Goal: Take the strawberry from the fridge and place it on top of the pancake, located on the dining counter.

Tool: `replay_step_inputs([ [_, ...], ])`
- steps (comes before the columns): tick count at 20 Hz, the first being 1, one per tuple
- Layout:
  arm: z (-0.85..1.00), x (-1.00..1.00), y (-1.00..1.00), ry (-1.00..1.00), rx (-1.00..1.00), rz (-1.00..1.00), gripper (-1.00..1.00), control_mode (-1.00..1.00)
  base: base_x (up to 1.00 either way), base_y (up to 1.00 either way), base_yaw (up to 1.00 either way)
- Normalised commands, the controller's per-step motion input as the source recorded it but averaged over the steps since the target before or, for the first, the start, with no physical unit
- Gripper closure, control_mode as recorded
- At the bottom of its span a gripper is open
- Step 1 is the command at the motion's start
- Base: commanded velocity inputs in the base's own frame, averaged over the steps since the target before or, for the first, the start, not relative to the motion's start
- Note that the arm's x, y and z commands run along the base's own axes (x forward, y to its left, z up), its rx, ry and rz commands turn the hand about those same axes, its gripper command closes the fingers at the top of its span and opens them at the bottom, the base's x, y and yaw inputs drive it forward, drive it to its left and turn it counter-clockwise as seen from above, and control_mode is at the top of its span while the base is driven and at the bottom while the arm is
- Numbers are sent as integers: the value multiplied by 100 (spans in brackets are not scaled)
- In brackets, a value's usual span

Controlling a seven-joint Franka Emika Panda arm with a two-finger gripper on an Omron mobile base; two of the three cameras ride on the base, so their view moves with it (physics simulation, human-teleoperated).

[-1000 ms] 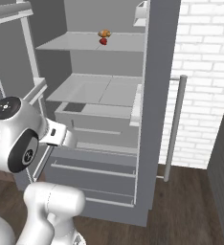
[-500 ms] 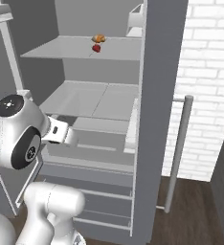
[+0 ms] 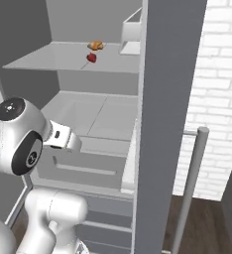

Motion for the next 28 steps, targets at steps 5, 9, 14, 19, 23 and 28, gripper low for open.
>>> replay_step_inputs([
  [5,0,0,0,0,0,0,-100,100,48,0,0],
  [9,0,0,0,0,0,0,-100,100,43,0,0],
  [14,0,0,0,0,0,0,-100,100,43,0,0],
  [19,43,0,0,-19,-3,0,-100,-100,4,0,0],
  [23,90,-1,9,-34,0,1,-100,-100,0,0,0],
  [28,100,-3,4,-41,-2,2,-100,-100,0,0,0],
])
